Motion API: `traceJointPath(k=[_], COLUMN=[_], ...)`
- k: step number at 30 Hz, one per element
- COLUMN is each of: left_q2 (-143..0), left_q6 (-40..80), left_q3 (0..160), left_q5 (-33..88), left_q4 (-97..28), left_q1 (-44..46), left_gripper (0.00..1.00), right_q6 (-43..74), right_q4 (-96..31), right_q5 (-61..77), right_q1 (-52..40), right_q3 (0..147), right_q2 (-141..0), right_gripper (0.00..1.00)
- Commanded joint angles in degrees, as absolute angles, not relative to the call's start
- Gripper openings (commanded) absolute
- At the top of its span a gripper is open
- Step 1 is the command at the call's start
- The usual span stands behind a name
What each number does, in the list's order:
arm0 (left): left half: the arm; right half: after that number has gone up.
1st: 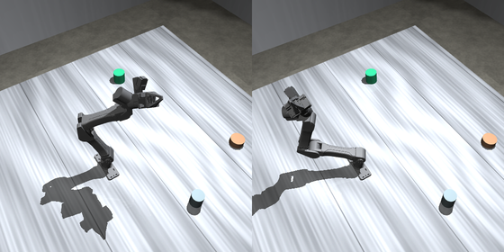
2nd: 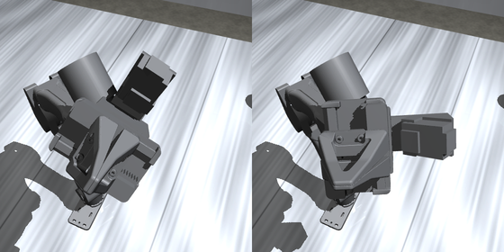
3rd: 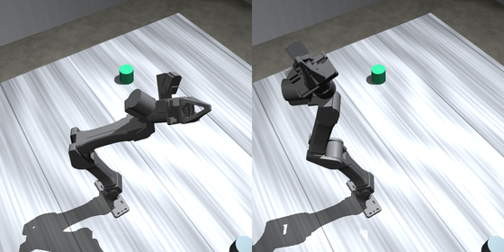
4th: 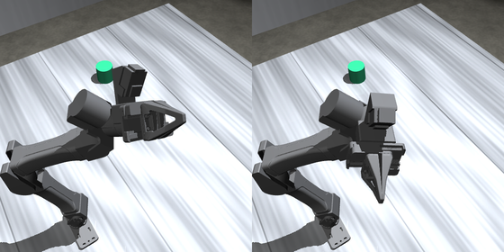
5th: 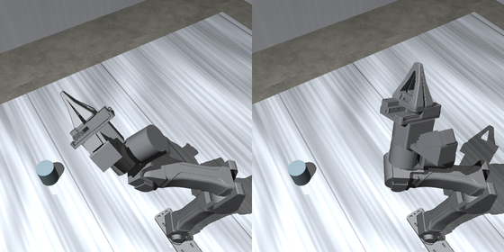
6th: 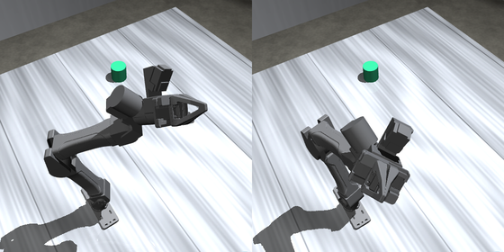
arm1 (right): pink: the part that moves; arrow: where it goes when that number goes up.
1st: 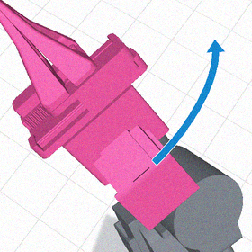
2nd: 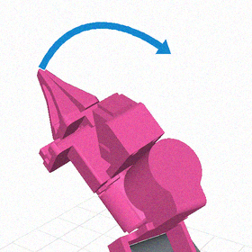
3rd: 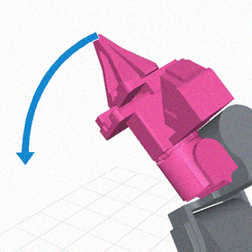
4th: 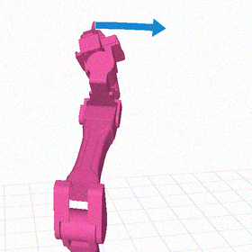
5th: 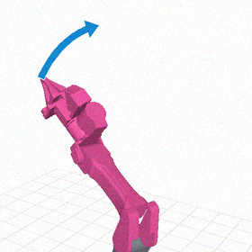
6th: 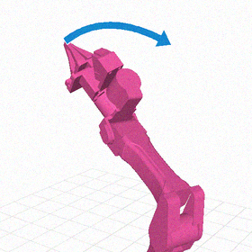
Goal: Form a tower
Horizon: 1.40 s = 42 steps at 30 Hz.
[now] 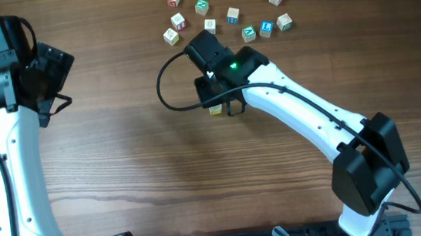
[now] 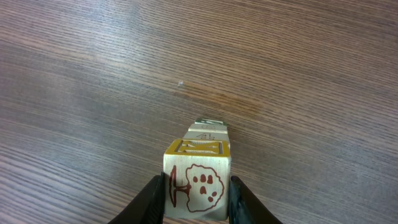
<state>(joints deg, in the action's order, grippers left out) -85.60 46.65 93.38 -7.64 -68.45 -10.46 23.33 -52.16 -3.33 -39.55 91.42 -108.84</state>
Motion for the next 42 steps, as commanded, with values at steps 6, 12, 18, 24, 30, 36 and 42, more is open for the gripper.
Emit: traceJointPath(k=[6, 12, 18, 24, 30, 36, 42], left_q2=[-84.9, -84.9, -84.9, -84.9, -84.9, -84.9, -84.9], left_q6=[47.0, 47.0, 47.0, 47.0, 47.0, 47.0, 47.0], left_q3=[93.8, 93.8, 93.8, 93.8, 93.8, 93.8, 93.8], left_q5=[-8.0, -8.0, -8.0, -8.0, -8.0, -8.0, -8.0], left_q4=[-68.4, -68.4, -68.4, -68.4, -68.4, -68.4, -68.4], left_q1=[-10.7, -10.7, -10.7, -10.7, -10.7, -10.7, -10.7], left_gripper=[1.00, 1.00, 1.00, 1.00, 1.00, 1.00, 1.00], right_q6=[24.0, 24.0, 24.0, 24.0, 24.0, 24.0, 23.9], right_q4=[-53.1, -53.0, -52.7, -52.5, -52.6, -52.6, -52.5], right_q5=[-4.8, -4.8, -4.8, -4.8, -4.8, -4.8, -4.8], right_q1=[-39.3, -39.3, -39.3, -39.3, -39.3, -39.3, -39.3], right_q3=[91.3, 91.4, 91.4, 91.3, 91.3, 91.3, 91.3], right_q2=[-107.6, -107.6, -107.6, -107.6, -107.6, -107.7, -107.8], right_gripper=[0.31, 0.31, 0.37, 0.41, 0.41, 0.38, 0.41])
